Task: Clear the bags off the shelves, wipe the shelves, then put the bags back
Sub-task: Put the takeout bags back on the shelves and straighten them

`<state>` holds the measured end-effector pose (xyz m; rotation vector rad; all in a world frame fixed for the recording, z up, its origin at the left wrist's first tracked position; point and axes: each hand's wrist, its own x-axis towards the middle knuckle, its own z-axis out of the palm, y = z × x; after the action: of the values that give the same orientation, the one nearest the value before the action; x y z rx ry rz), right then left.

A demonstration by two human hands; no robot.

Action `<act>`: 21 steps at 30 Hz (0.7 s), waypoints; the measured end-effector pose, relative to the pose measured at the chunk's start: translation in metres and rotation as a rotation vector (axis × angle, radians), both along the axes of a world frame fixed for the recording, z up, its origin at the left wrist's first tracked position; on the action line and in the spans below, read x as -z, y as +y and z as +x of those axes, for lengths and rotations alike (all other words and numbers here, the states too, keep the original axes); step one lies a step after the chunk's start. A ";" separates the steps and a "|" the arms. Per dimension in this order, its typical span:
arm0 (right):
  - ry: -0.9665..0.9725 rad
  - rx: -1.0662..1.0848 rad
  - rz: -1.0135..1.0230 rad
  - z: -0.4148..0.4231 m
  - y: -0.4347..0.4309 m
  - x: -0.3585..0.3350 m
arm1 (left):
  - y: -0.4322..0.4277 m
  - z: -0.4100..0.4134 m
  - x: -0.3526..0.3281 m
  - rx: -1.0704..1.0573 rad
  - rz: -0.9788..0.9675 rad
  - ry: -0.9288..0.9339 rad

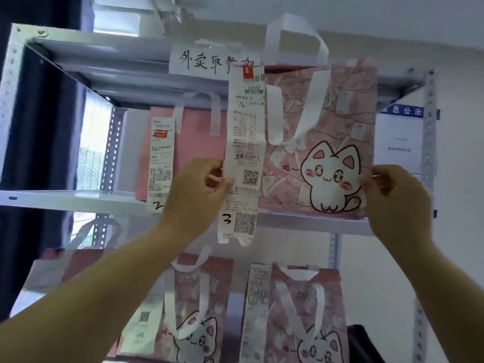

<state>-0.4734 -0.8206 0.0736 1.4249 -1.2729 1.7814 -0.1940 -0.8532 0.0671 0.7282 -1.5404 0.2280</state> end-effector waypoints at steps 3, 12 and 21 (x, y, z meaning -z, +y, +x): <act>-0.050 0.052 0.040 -0.022 -0.010 0.004 | -0.019 -0.026 -0.001 0.025 0.013 -0.042; -0.071 0.079 0.358 -0.054 -0.063 -0.004 | -0.080 -0.067 -0.005 0.008 0.170 -0.148; -0.067 -0.009 0.555 -0.054 -0.100 -0.011 | -0.126 -0.075 -0.013 0.003 0.299 -0.188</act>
<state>-0.5275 -0.9207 0.0848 1.6603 -1.9007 1.5546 -0.2687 -0.9795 0.0800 0.9601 -1.7763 0.0641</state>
